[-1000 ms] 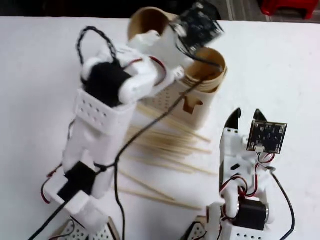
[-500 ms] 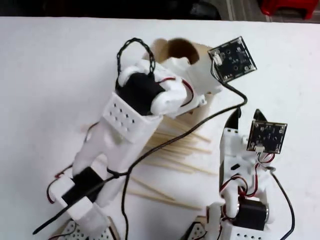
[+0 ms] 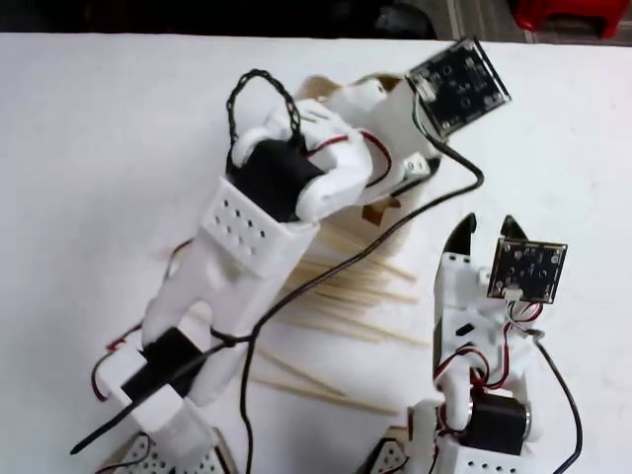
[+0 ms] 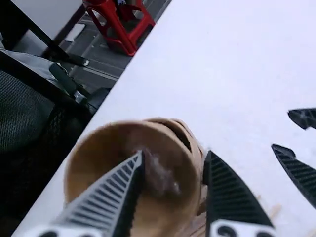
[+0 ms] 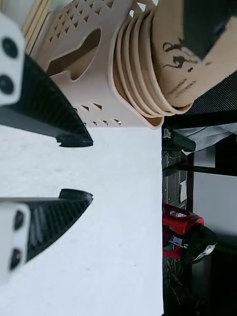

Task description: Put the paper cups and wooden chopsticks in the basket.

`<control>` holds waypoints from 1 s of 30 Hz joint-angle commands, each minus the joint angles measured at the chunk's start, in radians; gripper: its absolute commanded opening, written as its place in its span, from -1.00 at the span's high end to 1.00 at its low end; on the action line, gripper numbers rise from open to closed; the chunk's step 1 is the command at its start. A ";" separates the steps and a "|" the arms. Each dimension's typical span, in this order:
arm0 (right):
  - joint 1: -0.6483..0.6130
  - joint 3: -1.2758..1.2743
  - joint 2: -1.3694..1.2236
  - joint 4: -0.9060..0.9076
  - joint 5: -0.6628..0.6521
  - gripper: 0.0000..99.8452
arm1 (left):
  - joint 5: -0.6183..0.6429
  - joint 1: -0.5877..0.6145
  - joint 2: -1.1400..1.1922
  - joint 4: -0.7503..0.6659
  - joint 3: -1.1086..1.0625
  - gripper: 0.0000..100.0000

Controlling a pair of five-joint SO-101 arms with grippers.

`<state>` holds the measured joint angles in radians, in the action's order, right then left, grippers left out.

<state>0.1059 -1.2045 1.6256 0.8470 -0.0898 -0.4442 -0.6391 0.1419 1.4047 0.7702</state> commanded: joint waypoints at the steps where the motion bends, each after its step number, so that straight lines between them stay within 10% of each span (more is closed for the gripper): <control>1: -0.007 0.005 0.010 -0.024 -0.012 0.70 | 0.028 0.021 -0.048 -0.081 0.005 0.59; 12: -0.008 0.005 0.010 -0.024 -0.051 0.70 | 0.078 0.064 -0.056 -0.114 0.005 0.60; 30: -0.004 0.026 0.027 -0.019 -0.058 0.70 | 0.069 0.249 -0.590 0.374 -0.026 0.95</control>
<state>0.1059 -1.2045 1.6364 0.8470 -0.1373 -0.3721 -0.4488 -0.2294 1.7745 0.8362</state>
